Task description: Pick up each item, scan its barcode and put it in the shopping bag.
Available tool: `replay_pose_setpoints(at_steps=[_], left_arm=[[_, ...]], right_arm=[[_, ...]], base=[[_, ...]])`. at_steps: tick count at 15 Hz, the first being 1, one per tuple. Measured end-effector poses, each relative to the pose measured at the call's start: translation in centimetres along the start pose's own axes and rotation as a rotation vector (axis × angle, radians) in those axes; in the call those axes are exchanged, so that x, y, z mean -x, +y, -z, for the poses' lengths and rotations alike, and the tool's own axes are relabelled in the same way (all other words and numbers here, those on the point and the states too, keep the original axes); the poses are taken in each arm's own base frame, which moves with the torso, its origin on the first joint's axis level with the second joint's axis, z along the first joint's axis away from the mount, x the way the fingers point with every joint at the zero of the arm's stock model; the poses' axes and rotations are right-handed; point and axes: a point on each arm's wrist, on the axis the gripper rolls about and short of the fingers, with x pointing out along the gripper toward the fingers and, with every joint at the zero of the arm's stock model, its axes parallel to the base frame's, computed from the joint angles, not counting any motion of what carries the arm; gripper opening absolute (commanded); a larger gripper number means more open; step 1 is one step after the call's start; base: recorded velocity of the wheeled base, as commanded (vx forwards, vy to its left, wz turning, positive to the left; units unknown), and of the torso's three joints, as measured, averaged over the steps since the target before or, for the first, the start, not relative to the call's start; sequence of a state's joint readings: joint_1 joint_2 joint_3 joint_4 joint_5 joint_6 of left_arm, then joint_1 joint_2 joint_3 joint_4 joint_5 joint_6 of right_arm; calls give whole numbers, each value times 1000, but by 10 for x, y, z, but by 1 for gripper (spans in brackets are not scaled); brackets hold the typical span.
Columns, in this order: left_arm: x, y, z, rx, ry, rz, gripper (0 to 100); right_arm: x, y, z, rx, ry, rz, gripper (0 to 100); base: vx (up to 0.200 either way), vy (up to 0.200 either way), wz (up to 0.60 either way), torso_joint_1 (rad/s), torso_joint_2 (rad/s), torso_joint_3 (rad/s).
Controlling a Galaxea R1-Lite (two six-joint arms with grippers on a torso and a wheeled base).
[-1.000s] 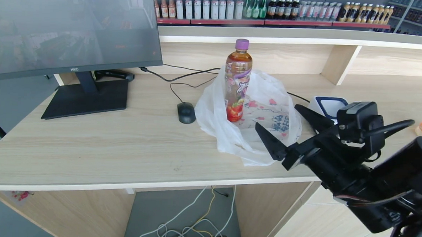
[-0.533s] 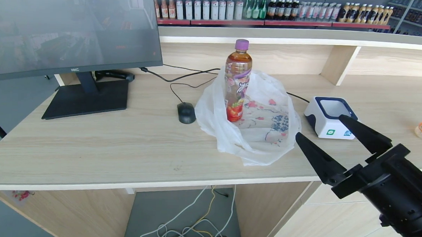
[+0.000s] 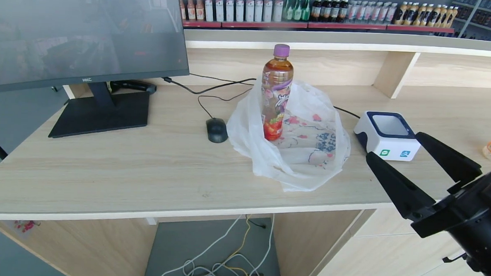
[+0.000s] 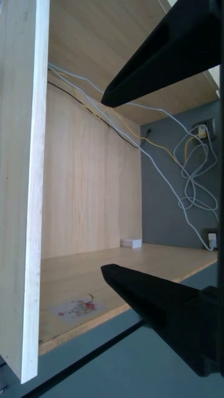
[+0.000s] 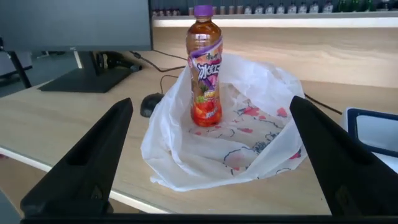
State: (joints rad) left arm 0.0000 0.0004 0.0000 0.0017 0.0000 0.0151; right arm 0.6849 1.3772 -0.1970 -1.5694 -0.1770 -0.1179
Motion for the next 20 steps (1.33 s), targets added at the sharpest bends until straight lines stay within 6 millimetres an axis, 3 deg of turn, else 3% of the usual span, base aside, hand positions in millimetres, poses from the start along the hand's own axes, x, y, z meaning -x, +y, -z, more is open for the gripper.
replay_pose_setpoints(at_steps=[3, 9, 14, 20], left_arm=[[0, 0, 0, 1, 0, 0, 100], [0, 0, 0, 14, 0, 0, 100], [0, 0, 0, 12, -2, -1, 100], [0, 0, 0, 15, -1, -2, 100]], right_arm=[[4, -1, -2, -3, -6, -1, 100], [9, -2, 1, 0, 11, -2, 100], [27, -9, 15, 27, 92, 25, 100], [24, -11, 19, 37, 111, 42, 100]], base=[[0, 0, 0, 0, 0, 0], [0, -200, 0, -1, 7, 3], [0, -200, 0, 7, 3, 4], [0, -200, 0, 2, 4, 2]])
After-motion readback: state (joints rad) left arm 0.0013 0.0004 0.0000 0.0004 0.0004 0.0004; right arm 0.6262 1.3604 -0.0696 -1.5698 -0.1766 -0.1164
